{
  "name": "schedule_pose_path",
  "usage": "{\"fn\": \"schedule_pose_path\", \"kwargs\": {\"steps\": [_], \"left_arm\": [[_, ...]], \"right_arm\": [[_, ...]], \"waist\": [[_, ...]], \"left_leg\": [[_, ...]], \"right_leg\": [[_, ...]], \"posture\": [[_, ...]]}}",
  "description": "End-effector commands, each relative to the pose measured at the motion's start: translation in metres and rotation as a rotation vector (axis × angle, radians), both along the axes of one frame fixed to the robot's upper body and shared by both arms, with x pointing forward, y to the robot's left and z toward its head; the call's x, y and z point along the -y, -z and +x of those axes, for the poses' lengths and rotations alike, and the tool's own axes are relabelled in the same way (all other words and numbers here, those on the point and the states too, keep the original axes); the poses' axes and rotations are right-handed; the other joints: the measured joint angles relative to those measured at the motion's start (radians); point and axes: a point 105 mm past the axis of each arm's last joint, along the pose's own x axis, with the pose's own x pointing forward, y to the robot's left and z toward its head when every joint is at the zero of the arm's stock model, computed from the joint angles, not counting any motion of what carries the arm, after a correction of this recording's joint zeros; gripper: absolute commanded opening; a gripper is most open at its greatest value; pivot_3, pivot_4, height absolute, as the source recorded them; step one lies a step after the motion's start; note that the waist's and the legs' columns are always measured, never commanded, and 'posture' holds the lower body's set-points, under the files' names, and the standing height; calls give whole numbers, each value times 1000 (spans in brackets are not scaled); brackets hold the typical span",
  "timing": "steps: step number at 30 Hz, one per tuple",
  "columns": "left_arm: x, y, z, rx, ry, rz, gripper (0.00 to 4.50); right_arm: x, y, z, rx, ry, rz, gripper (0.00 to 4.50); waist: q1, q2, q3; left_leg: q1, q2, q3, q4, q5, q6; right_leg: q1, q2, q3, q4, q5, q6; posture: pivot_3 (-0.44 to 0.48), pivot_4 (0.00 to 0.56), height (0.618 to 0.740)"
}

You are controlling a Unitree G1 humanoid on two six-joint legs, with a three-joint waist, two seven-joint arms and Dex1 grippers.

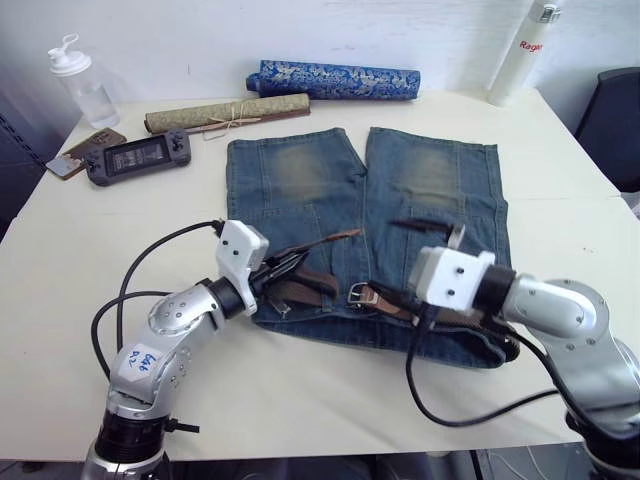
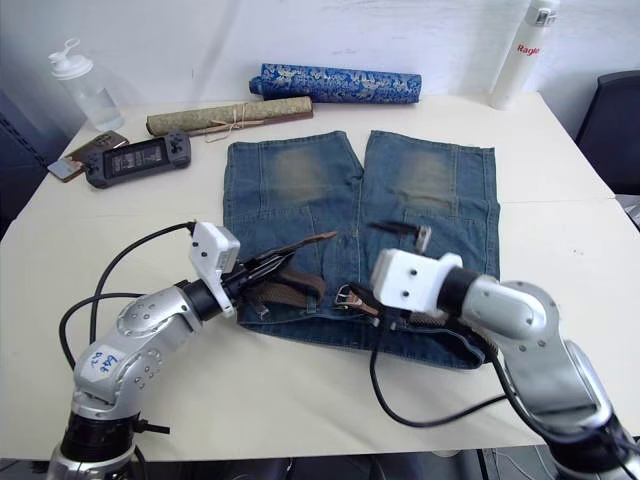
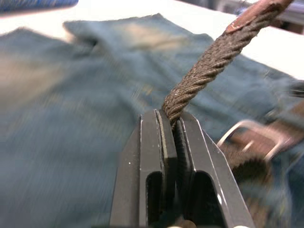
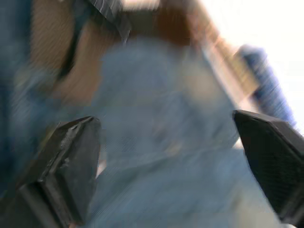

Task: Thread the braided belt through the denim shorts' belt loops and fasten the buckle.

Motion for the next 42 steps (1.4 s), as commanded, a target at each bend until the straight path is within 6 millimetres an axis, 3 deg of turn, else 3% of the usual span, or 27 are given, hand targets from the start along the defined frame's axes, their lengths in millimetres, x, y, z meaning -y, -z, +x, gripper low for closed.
{"fn": "schedule_pose_path", "kwargs": {"steps": [1, 7, 13, 21, 25, 29, 33, 36, 42], "left_arm": [[-13, -12, 5, 22, -46, -44, 0], [-15, -19, 6, 27, -41, -58, 0], [-16, -24, 6, 31, -35, -54, 0], [-19, -27, 8, 31, -39, -54, 0], [-18, -24, 9, 25, -36, -44, 0], [-15, -21, 7, 23, -26, -25, 0], [-14, -16, 6, 12, -16, 4, 0], [-11, -10, 5, -5, 3, 49, 0], [1, 23, -3, -149, 79, 206, 0]], "right_arm": [[-6, 6, -20, -21, -32, -2, 4464], [-6, 35, -15, -42, 53, -9, 4464], [-3, 42, 1, -5, 161, 15, 4464], [-1, 51, 5, -50, 239, 61, 4464], [3, 64, 5, -139, 284, 57, 3487], [1, 67, 4, -200, 303, 85, 1533], [-4, 55, 6, -201, 297, 126, 57], [-7, 40, 11, -203, 310, 184, 15], [-10, 22, 24, -290, 400, 311, 15]], "waist": [[-1, 0, 0], [-3, 0, 0], [-2, 0, 0], [-3, 0, 0], [-2, 0, 0], [-2, 0, 0], [-3, 0, 0], [-5, 0, 0], [-5, 0, 0]], "left_leg": [[0, 0, 0, 0, 0, 0], [2, 1, 1, 0, 0, 0], [1, 0, 1, 0, 0, 0], [2, 0, 0, 0, 0, 0], [2, 0, 0, 0, 0, 0], [2, 0, 0, 0, 0, 0], [2, 0, 0, 0, 0, 0], [2, 0, 0, 0, 0, 0], [2, 0, -1, 0, 0, 0]], "right_leg": [[0, 0, 0, 0, 0, 0], [1, 0, 0, 0, 0, 0], [1, 0, 0, 0, 0, 0], [1, 0, 0, 1, 0, 0], [1, 0, 0, 1, 0, 0], [1, 0, 0, 1, 0, 0], [1, 0, 0, 1, 0, 0], [1, 1, 0, 1, 0, 0], [1, 1, 0, 1, 0, 0]], "posture": [[0, 150, 637], [0, 150, 637], [0, 150, 637], [0, 150, 637], [0, 150, 637], [0, 150, 637], [0, 150, 637], [0, 150, 637], [0, 150, 637]]}}
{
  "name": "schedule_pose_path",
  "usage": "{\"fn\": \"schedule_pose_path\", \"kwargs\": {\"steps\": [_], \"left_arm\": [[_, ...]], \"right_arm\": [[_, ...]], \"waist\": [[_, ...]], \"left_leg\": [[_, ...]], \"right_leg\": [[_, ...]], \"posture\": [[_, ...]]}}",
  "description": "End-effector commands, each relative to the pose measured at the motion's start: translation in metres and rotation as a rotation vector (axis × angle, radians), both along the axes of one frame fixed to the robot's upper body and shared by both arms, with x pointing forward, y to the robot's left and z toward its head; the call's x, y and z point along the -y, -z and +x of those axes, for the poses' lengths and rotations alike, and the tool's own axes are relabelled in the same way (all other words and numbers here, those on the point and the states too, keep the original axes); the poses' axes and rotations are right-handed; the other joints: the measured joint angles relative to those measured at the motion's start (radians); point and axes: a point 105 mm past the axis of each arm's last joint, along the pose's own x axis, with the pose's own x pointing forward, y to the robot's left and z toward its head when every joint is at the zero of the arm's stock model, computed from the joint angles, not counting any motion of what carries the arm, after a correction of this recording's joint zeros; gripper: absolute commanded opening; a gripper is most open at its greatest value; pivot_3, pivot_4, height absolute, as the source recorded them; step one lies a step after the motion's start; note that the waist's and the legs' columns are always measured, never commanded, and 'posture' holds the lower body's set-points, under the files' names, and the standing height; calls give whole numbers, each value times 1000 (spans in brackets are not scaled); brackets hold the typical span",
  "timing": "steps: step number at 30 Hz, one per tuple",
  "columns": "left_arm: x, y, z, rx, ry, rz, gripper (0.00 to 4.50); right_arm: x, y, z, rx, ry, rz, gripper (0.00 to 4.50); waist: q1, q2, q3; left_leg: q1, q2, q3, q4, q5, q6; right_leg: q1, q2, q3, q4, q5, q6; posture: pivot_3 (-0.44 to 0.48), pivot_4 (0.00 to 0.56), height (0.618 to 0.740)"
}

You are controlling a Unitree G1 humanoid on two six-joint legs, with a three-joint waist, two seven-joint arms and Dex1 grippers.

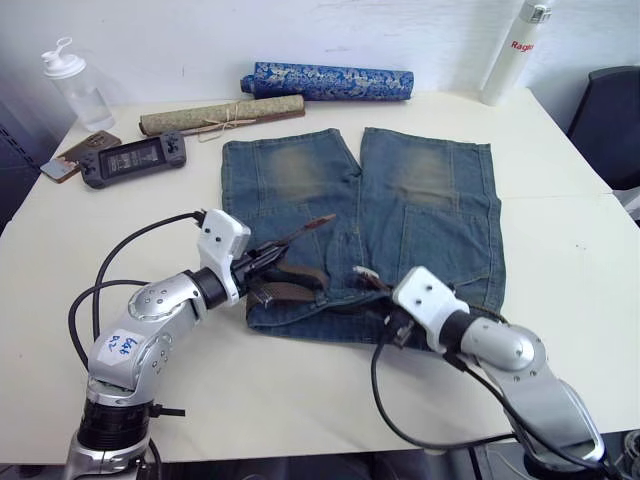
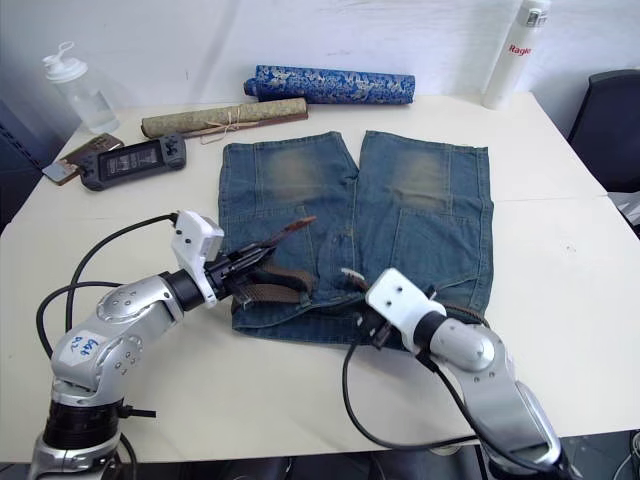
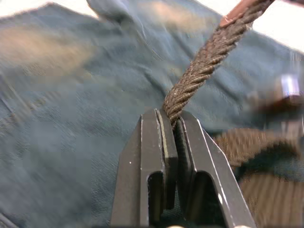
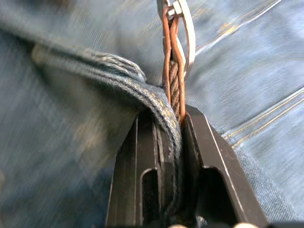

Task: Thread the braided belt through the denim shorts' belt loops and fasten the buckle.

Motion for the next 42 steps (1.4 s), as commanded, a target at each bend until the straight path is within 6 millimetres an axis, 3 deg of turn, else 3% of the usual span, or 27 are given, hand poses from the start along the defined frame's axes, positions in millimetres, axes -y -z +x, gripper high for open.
{"fn": "schedule_pose_path", "kwargs": {"steps": [1, 6, 27, 35, 42], "left_arm": [[9, 12, -9, -54, 59, 62, 0], [16, 26, -10, -136, 44, 72, 0], [26, 39, 13, -232, -90, 70, 0], [41, 38, 14, -246, -81, 68, 0], [65, 38, 18, -260, -45, 36, 0]], "right_arm": [[-2, -14, -1, -6, 32, 54, 15], [-8, -17, 1, -25, 46, 57, 15], [-17, -20, -2, -9, 40, 23, 15], [-21, -16, -2, 0, 34, -26, 15], [-27, -6, 0, 17, 5, -160, 15]], "waist": [[1, 0, 0], [1, 0, 0], [3, 1, -1], [4, 1, -2], [5, 1, -2]], "left_leg": [[0, 0, 0, -1, 0, 0], [0, 0, 0, -1, 0, 0], [2, -1, 0, -2, 1, -1], [2, -1, 0, -2, 1, -1], [2, -2, 0, -2, 2, -1]], "right_leg": [[0, 0, 0, 0, 0, 0], [0, 0, 0, 0, 0, 0], [2, 0, 0, 0, 1, 1], [2, 0, 0, -1, 1, 2], [3, -1, 0, -2, 1, 3]], "posture": [[0, 150, 637], [0, 150, 637], [0, 150, 637], [0, 150, 637], [0, 150, 637]]}}
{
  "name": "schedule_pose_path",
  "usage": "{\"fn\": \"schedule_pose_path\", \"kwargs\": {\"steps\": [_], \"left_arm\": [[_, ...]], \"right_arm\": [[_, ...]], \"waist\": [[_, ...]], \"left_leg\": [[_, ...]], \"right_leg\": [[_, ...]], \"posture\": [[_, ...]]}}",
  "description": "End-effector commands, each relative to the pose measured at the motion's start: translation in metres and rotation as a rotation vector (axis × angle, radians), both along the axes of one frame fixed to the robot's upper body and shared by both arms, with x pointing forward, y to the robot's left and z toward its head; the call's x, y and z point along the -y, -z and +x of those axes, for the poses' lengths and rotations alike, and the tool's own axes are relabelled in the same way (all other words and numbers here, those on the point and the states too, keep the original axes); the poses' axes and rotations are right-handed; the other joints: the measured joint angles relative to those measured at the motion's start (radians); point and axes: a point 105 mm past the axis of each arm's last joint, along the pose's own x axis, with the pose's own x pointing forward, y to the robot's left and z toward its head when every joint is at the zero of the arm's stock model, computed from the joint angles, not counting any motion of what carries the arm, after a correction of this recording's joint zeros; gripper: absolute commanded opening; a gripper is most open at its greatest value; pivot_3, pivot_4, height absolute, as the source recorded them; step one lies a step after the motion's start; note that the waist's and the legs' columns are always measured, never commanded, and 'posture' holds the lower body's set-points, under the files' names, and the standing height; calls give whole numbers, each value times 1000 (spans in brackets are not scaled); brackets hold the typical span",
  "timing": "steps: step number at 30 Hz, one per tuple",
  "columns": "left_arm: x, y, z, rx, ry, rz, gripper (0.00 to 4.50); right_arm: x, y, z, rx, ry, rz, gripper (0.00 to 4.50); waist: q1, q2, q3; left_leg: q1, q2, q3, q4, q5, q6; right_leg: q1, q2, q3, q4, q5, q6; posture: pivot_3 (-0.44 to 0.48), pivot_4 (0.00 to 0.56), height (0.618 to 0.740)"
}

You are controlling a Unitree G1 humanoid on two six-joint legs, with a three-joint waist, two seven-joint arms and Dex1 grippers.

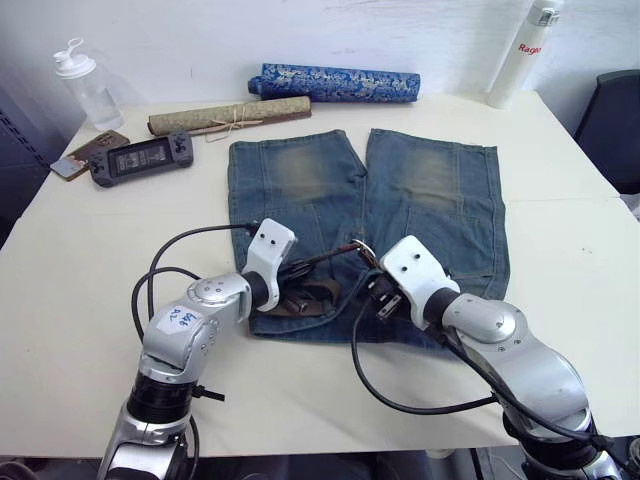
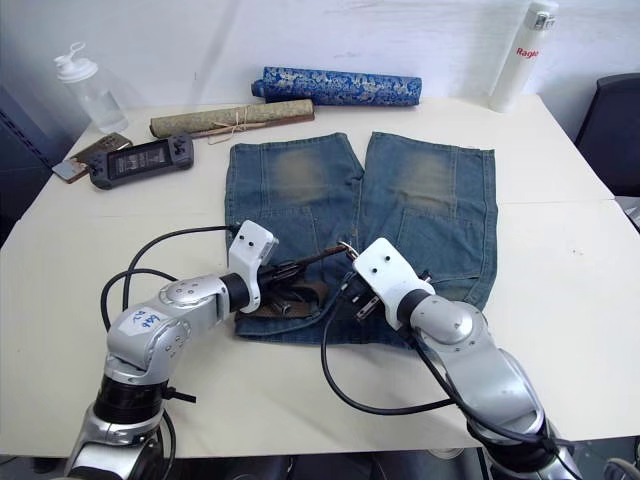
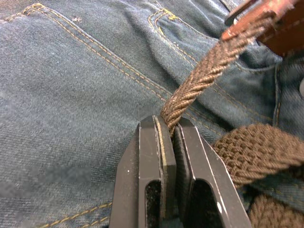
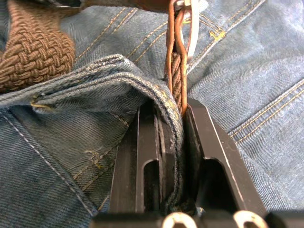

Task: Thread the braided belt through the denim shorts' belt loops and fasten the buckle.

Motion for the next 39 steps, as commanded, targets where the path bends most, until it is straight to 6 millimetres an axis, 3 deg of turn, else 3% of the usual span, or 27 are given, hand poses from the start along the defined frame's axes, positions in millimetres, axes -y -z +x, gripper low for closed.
{"fn": "schedule_pose_path", "kwargs": {"steps": [1, 6, 10, 14, 19, 28, 39], "left_arm": [[23, 17, -5, -77, 64, 3, 0], [46, 11, -11, -56, 173, -29, 0], [50, 9, -18, -33, 243, 0, 0], [38, 19, -21, -31, 252, 86, 0], [9, 36, -5, -117, 50, 121, 0], [-4, 57, -7, -214, -62, 169, 0], [-29, 74, -16, -261, -111, 230, 0]], "right_arm": [[-13, 0, -5, 28, -76, -58, 15], [-12, 8, -2, 22, -88, -145, 15], [-6, 10, 2, 23, -60, -167, 15], [-2, 7, 8, 37, -25, -168, 15], [0, 7, 10, 59, -26, -204, 15], [-2, 8, 12, 74, -18, -215, 15], [-2, 6, 15, 73, 12, -165, 15]], "waist": [[2, 0, 0], [4, -1, -1], [9, -1, -1], [8, -1, -1], [1, -1, -2], [-1, -2, -5], [-14, -1, -12]], "left_leg": [[0, 0, 0, 0, 0, 0], [0, -1, 0, 0, 0, 0], [0, -2, 0, 0, 0, 1], [0, -2, 0, -1, 0, 1], [1, -1, 0, -2, 1, 1], [18, -1, 0, -10, 1, 2], [21, 1, 0, -15, 1, 2]], "right_leg": [[0, 0, 0, 0, 0, 0], [1, -1, 0, -1, 0, 1], [2, -1, 0, -3, 1, 2], [2, -1, 0, -5, 2, 3], [3, -1, 0, -6, 2, 3], [20, -1, -2, -14, 2, 4], [21, 1, -2, -16, 2, 4]], "posture": [[0, 150, 637], [0, 150, 637], [0, 150, 637], [0, 150, 637], [0, 150, 637], [0, 150, 637], [0, 150, 637]]}}
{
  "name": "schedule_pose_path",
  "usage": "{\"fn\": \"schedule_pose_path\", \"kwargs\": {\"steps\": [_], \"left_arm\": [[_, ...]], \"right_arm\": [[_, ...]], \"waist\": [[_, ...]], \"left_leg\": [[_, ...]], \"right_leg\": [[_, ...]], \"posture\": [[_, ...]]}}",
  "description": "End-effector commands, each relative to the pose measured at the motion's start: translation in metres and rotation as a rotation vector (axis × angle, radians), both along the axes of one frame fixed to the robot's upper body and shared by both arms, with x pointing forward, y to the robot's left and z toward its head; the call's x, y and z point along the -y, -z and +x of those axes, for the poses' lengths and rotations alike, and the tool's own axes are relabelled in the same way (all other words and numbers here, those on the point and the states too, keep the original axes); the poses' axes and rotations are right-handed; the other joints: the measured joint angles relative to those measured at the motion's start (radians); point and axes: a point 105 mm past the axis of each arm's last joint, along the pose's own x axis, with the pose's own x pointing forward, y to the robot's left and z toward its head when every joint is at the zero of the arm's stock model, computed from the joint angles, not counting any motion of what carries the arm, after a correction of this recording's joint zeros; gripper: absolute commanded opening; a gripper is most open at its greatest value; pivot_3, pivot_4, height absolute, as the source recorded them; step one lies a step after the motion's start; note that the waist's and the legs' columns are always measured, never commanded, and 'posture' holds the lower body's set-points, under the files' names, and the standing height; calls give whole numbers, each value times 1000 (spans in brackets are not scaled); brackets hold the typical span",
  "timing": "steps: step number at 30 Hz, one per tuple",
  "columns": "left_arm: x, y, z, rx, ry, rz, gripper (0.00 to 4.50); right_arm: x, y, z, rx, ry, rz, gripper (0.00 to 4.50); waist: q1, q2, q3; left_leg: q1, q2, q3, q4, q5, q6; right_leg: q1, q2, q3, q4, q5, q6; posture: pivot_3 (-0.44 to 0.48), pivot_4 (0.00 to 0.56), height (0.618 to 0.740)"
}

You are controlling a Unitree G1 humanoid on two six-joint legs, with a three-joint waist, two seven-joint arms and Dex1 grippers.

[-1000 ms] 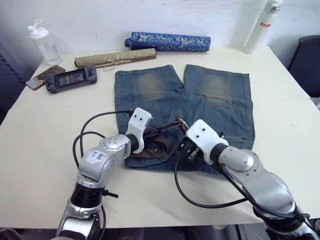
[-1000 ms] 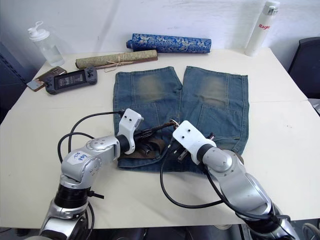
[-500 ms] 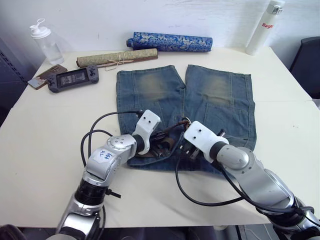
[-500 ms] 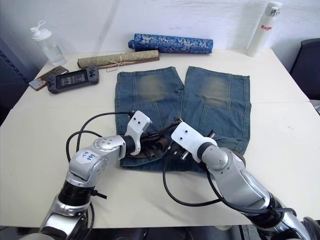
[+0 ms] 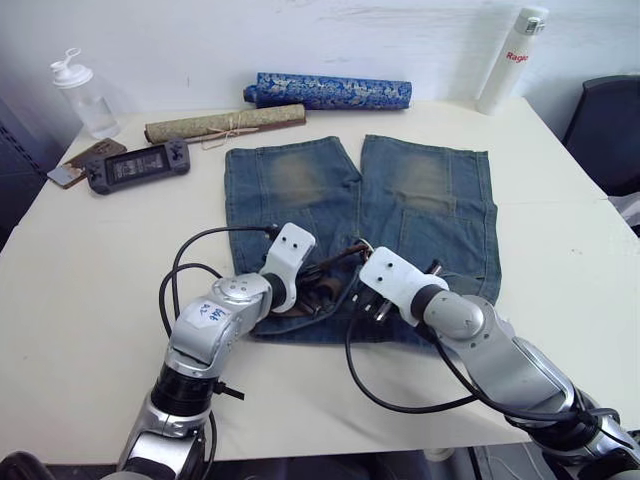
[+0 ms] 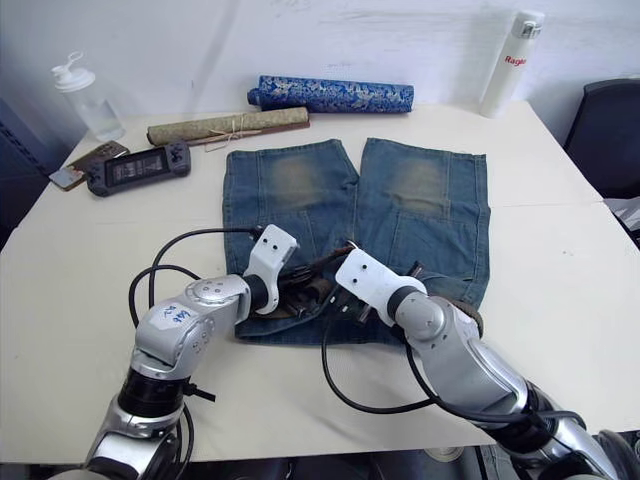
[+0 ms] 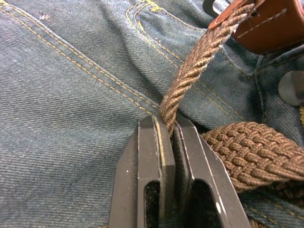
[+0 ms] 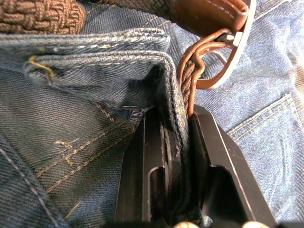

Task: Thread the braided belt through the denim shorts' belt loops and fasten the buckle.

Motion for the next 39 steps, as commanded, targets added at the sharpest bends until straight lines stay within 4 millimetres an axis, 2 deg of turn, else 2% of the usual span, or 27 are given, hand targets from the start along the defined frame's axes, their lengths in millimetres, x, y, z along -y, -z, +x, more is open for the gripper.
{"fn": "schedule_pose_path", "kwargs": {"steps": [1, 7, 10, 21, 28, 34, 39], "left_arm": [[-29, 56, -12, -216, -103, 110, 0], [-38, 61, -16, -240, -134, 113, 0], [-42, 63, -16, -246, -146, 117, 0], [-51, 75, -20, -268, -152, 170, 0], [-56, 79, -20, -279, -183, 166, 0], [-60, 77, -19, -278, -201, 152, 0], [-62, 78, -19, -281, -209, 159, 0]], "right_arm": [[3, -7, 3, 35, 23, 22, 15], [7, -8, 3, 38, 47, 33, 15], [8, -8, 3, 39, 54, 39, 15], [10, -13, 6, 56, 73, 59, 15], [15, -25, 11, 100, 111, 98, 15], [23, -21, 6, 85, 139, 102, 15], [21, -21, 4, 84, 132, 104, 15]], "waist": [[-3, 0, 0], [-12, 0, -2], [-15, 0, -3], [-17, 1, -5], [-17, 2, -6], [-17, 2, -6], [-18, 2, -6]], "left_leg": [[0, 0, 0, 0, 0, 0], [2, 0, 0, -5, 0, 0], [15, 1, 1, -14, 0, 0], [17, 2, 2, -18, 0, 0], [20, 3, 2, -21, 1, 0], [22, 3, 2, -22, 1, 0], [26, 4, 3, -24, 1, 0]], "right_leg": [[0, 0, 0, 0, 0, 0], [1, 0, 0, -2, 0, 0], [13, 1, 0, -11, 0, 0], [13, 1, 0, -12, 0, 0], [14, 2, 0, -12, -1, -1], [15, 2, 0, -13, -1, -1], [19, 2, 1, -14, -1, -2]], "posture": [[0, 150, 637], [0, 150, 637], [0, 150, 637], [0, 150, 637], [0, 150, 637], [0, 150, 637], [0, 150, 637]]}}
